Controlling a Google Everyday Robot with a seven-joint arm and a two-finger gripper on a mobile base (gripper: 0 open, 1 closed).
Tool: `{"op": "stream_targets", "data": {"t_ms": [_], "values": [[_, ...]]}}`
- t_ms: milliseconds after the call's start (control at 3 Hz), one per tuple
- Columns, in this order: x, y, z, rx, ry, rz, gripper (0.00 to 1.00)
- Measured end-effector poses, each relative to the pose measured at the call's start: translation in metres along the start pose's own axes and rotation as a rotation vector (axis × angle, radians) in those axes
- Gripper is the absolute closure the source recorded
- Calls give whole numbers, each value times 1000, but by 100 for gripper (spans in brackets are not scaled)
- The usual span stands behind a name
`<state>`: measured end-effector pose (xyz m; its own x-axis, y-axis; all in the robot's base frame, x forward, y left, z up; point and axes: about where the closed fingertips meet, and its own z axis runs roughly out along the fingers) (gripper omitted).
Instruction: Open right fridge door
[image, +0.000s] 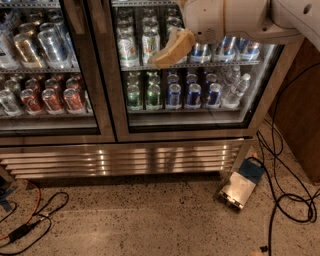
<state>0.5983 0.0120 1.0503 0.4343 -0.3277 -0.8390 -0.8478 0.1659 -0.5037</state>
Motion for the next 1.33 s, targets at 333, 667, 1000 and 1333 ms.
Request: {"op": "stream_targets", "data": {"t_ms": [333,667,1000,1333], "values": [[0,0,7,19,-17,19,0],[13,-19,39,54,-29,74,0],[14,-63,112,47,-7,100,0],[14,-62,112,47,-7,100,0]]}}
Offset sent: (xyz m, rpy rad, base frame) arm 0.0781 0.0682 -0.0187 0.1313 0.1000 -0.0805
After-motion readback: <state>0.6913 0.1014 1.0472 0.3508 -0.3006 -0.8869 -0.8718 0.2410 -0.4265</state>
